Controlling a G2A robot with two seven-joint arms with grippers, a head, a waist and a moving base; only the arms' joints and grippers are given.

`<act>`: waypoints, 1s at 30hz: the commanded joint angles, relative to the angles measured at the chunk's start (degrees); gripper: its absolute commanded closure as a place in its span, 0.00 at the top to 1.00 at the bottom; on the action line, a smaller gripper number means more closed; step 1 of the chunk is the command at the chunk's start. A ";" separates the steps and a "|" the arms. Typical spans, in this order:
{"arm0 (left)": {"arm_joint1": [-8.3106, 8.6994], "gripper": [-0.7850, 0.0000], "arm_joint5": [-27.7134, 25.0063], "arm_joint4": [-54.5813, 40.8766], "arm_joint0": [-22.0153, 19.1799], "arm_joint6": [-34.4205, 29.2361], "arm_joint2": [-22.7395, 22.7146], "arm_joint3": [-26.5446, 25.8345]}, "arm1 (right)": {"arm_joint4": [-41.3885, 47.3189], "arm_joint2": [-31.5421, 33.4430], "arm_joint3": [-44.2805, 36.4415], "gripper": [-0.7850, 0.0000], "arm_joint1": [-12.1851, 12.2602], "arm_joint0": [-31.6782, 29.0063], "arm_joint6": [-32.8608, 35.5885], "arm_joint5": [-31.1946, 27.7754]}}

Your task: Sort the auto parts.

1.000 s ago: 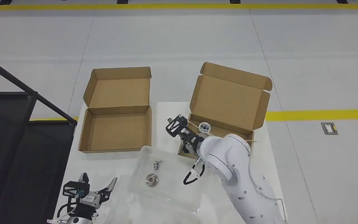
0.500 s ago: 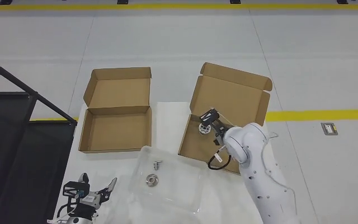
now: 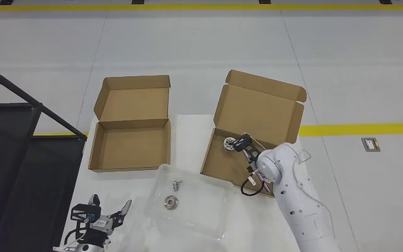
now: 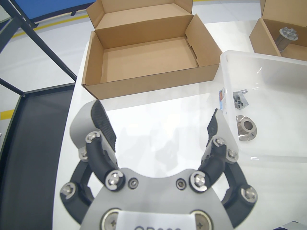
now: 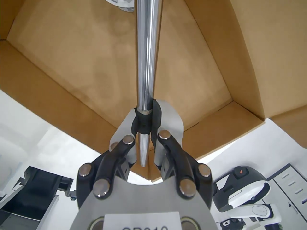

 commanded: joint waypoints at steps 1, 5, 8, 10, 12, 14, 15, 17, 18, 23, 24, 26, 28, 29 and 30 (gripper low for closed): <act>0.00 1.00 0.00 0.00 0.00 0.00 0.00 0.00 | 0.46 -0.03 2.37 0.00 0.06 0.52 -1.89 -0.44; 0.00 1.00 0.00 0.00 0.00 0.00 0.00 0.00 | 0.82 -0.27 7.26 0.00 0.14 2.42 -3.74 -0.92; 0.00 1.00 0.00 0.00 0.00 0.00 0.00 0.00 | 0.75 -0.75 11.08 0.00 0.11 4.08 -5.18 -0.64; 0.00 1.00 0.00 0.00 0.00 0.00 0.00 0.00 | 0.86 -1.06 13.40 0.11 0.08 5.15 -6.34 -0.70; 0.00 1.00 0.00 0.00 0.00 0.00 0.00 0.00 | 1.33 -1.18 15.27 0.30 0.06 6.08 -7.36 -0.72; 0.00 1.00 0.00 0.00 0.00 0.00 0.00 0.00 | 1.72 -1.22 16.58 0.38 0.08 6.83 -8.25 -0.74; 0.00 1.00 0.00 0.00 0.00 0.00 0.00 0.00 | 1.85 -1.23 17.06 0.40 0.11 7.11 -8.61 -0.79; 0.00 1.00 0.00 0.00 0.00 0.00 0.00 0.00 | 2.00 -1.34 17.48 0.40 0.17 7.47 -9.18 -0.98; 0.00 1.00 0.00 0.00 0.00 0.00 0.00 0.00 | 2.04 -1.41 17.51 0.39 0.21 7.52 -9.26 -1.08; 0.00 1.00 0.00 0.00 0.00 0.00 0.00 0.00 | 2.23 -1.10 14.03 0.37 0.63 6.40 -9.90 -1.28; 0.00 1.00 0.00 0.00 0.00 0.00 0.00 0.00 | 2.54 -0.89 12.17 0.37 0.76 5.67 -10.03 -1.62; 0.00 1.00 0.00 0.00 0.00 0.00 0.00 0.00 | 3.16 0.07 7.31 0.37 1.17 3.63 -10.12 -2.24; 0.00 1.00 0.00 0.00 0.00 0.00 0.00 0.00 | 3.76 1.22 1.00 0.36 1.67 0.82 -10.04 -3.17; 0.00 1.00 0.00 0.00 0.00 0.00 0.00 0.00 | 4.53 1.86 -2.51 0.36 1.90 -0.84 -10.31 -3.93; 0.00 1.00 0.00 0.00 0.00 0.00 0.00 0.00 | 5.31 2.55 -5.98 0.36 2.15 -2.55 -10.52 -4.78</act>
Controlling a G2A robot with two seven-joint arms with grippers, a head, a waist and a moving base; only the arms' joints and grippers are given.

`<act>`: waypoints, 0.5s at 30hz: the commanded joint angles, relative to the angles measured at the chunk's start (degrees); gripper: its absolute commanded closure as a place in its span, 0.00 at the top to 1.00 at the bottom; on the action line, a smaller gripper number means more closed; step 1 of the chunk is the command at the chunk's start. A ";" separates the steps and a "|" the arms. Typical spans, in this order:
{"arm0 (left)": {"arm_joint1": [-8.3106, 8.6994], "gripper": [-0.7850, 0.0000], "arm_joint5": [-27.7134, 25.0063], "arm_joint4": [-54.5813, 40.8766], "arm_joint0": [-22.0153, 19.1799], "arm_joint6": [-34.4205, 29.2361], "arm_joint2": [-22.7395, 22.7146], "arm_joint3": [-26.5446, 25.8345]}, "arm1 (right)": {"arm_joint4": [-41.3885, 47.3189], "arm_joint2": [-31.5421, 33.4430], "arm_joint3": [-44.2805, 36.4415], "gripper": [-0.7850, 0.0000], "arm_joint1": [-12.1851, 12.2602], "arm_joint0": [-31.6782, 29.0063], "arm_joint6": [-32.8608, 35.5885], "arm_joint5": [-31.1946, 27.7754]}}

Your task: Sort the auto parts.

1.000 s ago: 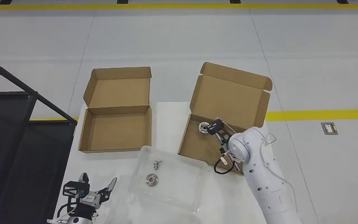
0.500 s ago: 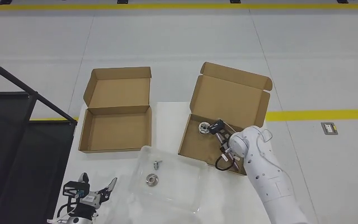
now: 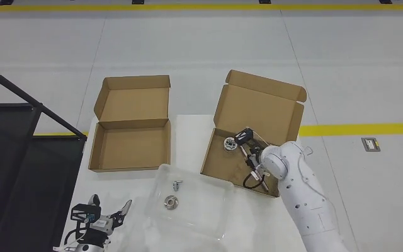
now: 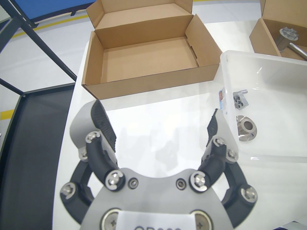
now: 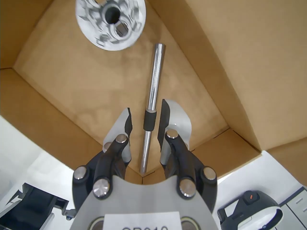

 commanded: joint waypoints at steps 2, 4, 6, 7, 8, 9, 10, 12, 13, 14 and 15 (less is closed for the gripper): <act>0.00 1.00 0.00 0.00 0.00 0.00 0.00 0.00 | 2.26 1.68 -11.30 0.37 0.67 -5.23 -1.02 -2.84; 0.00 1.00 0.00 0.00 0.00 0.00 0.00 0.00 | 3.68 2.12 -17.19 0.38 1.03 -8.26 -2.44 -5.13; 0.00 1.00 0.00 0.00 0.00 0.00 0.00 0.00 | 4.63 2.21 -22.02 0.40 1.33 -10.66 -4.30 -7.33; 0.00 1.00 0.00 0.00 0.00 0.00 0.00 0.00 | 5.12 2.09 -24.18 0.41 1.46 -11.67 -5.72 -8.59; 0.00 1.00 0.00 0.00 0.00 0.00 0.00 0.00 | 5.31 1.83 -26.01 0.42 1.61 -12.55 -6.97 -10.20; 0.00 1.00 0.00 0.00 0.00 0.00 0.00 0.00 | 5.24 1.56 -27.67 0.44 1.76 -13.28 -8.25 -11.53; 0.00 1.00 0.00 0.00 0.00 0.00 0.00 0.00 | 4.72 1.08 -29.21 0.47 1.90 -13.85 -9.49 -12.94; 0.00 1.00 0.00 0.00 0.00 0.00 0.00 0.00 | 4.13 0.23 -31.29 0.48 2.12 -14.61 -12.15 -15.11; 0.00 1.00 0.00 0.00 0.00 0.00 0.00 0.00 | 4.11 -0.06 -32.03 0.50 2.23 -14.70 -13.54 -16.19; 0.00 1.00 0.00 0.00 0.00 0.00 0.00 0.00 | 4.14 -0.23 -32.54 0.51 2.36 -14.66 -14.89 -17.54; 0.00 1.00 0.00 0.00 0.00 0.00 0.00 0.00 | 4.28 -0.39 -32.93 0.53 2.47 -14.58 -16.25 -18.67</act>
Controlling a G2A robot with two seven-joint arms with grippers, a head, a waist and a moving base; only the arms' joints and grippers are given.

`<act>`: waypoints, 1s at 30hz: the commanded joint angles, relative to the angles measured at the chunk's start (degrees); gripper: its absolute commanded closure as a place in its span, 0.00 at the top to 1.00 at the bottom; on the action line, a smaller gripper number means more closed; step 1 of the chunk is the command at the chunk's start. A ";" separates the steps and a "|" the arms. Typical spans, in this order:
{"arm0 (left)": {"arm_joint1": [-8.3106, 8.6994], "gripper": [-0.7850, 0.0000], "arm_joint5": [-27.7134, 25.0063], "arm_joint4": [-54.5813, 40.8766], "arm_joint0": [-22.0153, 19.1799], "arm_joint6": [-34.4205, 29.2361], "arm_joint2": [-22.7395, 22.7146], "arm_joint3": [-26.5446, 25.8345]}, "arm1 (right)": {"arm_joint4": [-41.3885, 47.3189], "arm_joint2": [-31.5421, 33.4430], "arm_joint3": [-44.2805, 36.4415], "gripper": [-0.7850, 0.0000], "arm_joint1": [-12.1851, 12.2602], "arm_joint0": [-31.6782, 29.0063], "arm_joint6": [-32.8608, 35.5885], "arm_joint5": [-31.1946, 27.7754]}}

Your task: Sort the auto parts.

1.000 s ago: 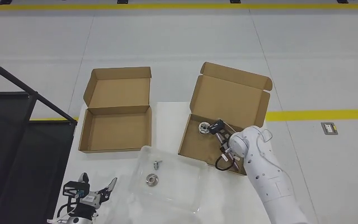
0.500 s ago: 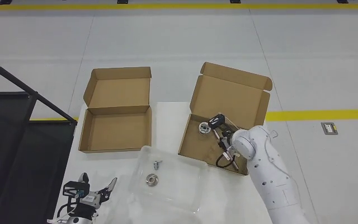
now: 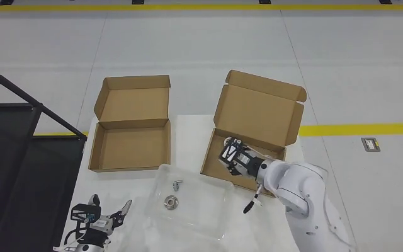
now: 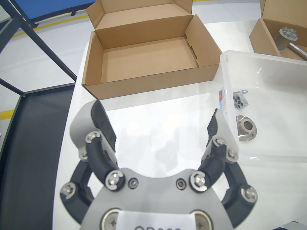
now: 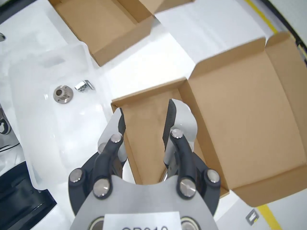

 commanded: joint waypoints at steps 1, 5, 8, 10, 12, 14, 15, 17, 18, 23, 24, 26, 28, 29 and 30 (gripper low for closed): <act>0.00 1.00 0.00 0.00 0.00 0.00 0.00 0.00 | 0.28 -0.31 -0.61 0.55 0.21 0.24 -2.74 -2.26; 0.00 1.00 0.00 0.00 0.00 0.00 0.00 0.00 | -2.50 -1.45 0.36 1.00 0.69 1.17 -2.27 -5.46; -0.02 1.00 0.13 0.06 -0.09 0.09 -0.01 -0.13 | -2.50 -1.45 0.36 1.00 0.69 1.17 -2.27 -5.46; -0.09 1.00 0.45 0.64 -0.11 0.70 0.08 -0.48 | -2.50 -1.45 0.36 1.00 0.69 1.17 -2.27 -5.46; -0.12 1.00 0.44 1.77 0.03 1.31 0.18 -0.83 | -2.50 -1.45 0.36 1.00 0.69 1.17 -2.27 -5.46; -0.07 1.00 -0.33 3.04 0.02 1.24 0.11 -1.26 | -2.47 -1.40 0.50 1.00 0.70 0.94 -2.59 -5.20; -0.02 1.00 -1.06 3.49 -0.08 1.03 -0.05 -1.51 | -2.56 -1.08 1.14 1.00 0.81 0.06 -4.19 -4.78; 0.12 1.00 -3.37 3.52 -0.47 0.14 -0.58 -2.13 | -2.46 0.16 1.77 1.00 1.17 -1.54 -9.43 -5.64; 0.20 1.00 -4.29 3.67 -0.81 -0.34 -1.00 -2.50 | -2.96 0.96 1.66 1.00 1.41 -2.28 -11.90 -6.37; 0.86 1.00 -11.64 6.43 -3.36 -4.43 -2.30 -3.93 | -5.60 4.57 -2.88 1.00 2.66 -6.70 -25.40 -11.57; 0.98 1.00 -13.28 6.92 -3.98 -5.29 -2.32 -4.29 | -6.45 5.36 -3.85 1.00 2.90 -7.65 -27.65 -12.04; 1.24 1.00 -16.89 7.67 -5.25 -6.91 -2.16 -5.01 | -7.80 6.67 -5.79 1.00 3.35 -9.47 -32.34 -13.23; 1.48 1.00 -20.20 8.54 -6.60 -8.59 -1.77 -5.64 | -9.25 7.81 -7.53 1.00 3.77 -11.28 -36.89 -14.19; 1.60 1.00 -21.78 9.16 -7.27 -9.48 -1.38 -5.87 | -10.10 8.33 -8.27 1.00 3.99 -12.16 -38.84 -14.63; 1.69 1.00 -23.45 9.43 -7.95 -10.37 -0.84 -5.96 | -10.74 8.80 -8.95 1.00 4.19 -13.01 -40.95 -15.03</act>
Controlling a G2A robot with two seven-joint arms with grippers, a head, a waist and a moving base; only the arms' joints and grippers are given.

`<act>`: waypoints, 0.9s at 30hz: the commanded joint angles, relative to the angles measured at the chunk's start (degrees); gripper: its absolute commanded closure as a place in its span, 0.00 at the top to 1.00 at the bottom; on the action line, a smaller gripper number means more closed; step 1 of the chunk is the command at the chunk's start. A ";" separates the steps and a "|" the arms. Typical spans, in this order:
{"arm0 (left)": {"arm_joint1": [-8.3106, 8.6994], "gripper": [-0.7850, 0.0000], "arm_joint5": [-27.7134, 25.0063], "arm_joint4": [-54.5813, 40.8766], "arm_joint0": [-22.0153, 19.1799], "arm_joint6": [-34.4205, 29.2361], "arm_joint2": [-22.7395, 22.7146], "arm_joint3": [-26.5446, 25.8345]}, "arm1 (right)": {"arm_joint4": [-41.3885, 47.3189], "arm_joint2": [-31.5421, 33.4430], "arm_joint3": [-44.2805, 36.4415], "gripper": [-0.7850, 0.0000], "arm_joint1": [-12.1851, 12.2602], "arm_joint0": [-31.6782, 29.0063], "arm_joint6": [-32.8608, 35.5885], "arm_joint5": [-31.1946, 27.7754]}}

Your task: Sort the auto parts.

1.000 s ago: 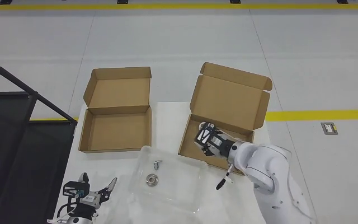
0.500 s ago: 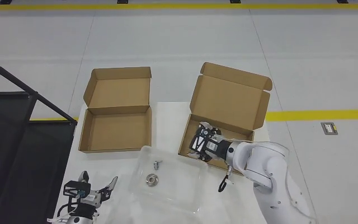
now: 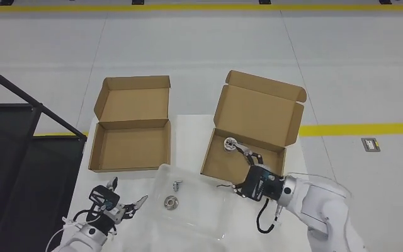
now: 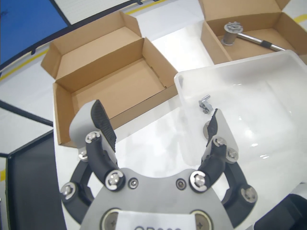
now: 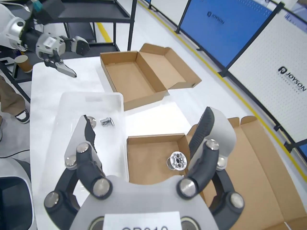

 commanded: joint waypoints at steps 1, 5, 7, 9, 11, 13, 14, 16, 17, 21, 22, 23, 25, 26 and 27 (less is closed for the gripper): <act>0.22 1.00 -3.70 1.15 -1.49 -2.33 1.16 -0.14 | -1.63 0.91 -1.30 1.00 0.42 -1.71 -4.33 -0.93; 0.44 1.00 -6.70 5.98 -4.76 -6.84 4.69 -0.46 | -5.89 1.38 -4.22 1.00 1.56 -4.31 -11.30 -3.20; 0.41 1.00 -6.91 8.36 -6.68 -8.68 6.93 -0.20 | -8.21 1.48 -5.37 1.00 2.39 -5.51 -15.22 -3.20; 0.34 1.00 -7.07 10.74 -8.63 -10.07 9.40 0.23 | -10.81 1.77 -6.34 1.00 3.36 -6.75 -19.00 -3.20; 0.17 1.00 -7.45 11.12 -10.39 -11.51 11.83 1.02 | -13.08 2.38 -7.15 1.00 4.32 -8.08 -22.56 -3.20; 0.06 1.00 -9.75 8.98 -12.43 -14.25 13.23 1.70 | -13.92 2.65 -7.32 1.00 4.64 -8.58 -23.43 -3.20; 0.06 1.00 -9.75 8.98 -12.43 -14.25 13.23 1.70 | -13.92 2.65 -7.32 1.00 4.64 -8.58 -23.43 -3.20; 0.06 1.00 -9.75 8.98 -12.43 -14.25 13.23 1.70 | -13.92 2.65 -7.32 1.00 4.64 -8.58 -23.43 -3.20; 0.06 1.00 -9.75 8.98 -12.43 -14.25 13.23 1.70 | -13.92 2.65 -7.32 1.00 4.64 -8.58 -23.43 -3.20; 0.06 1.00 -9.75 8.98 -12.43 -14.25 13.23 1.70 | -13.92 2.65 -7.32 1.00 4.64 -8.58 -23.43 -3.20; 0.06 1.00 -9.75 8.98 -12.43 -14.25 13.23 1.70 | -13.92 2.65 -7.32 1.00 4.64 -8.58 -23.43 -3.20; 0.06 1.00 -9.75 8.98 -12.43 -14.25 13.23 1.70 | -13.92 2.65 -7.32 1.00 4.64 -8.58 -23.43 -3.20; 0.06 1.00 -9.75 8.98 -12.43 -14.25 13.23 1.70 | -13.92 2.65 -7.32 1.00 4.64 -8.58 -23.43 -3.20; 0.06 1.00 -9.75 8.98 -12.43 -14.25 13.23 1.70 | -13.92 2.65 -7.32 1.00 4.64 -8.58 -23.43 -3.20; 0.06 1.00 -9.75 8.98 -12.43 -14.25 13.23 1.70 | -13.92 2.65 -7.32 1.00 4.64 -8.58 -23.43 -3.20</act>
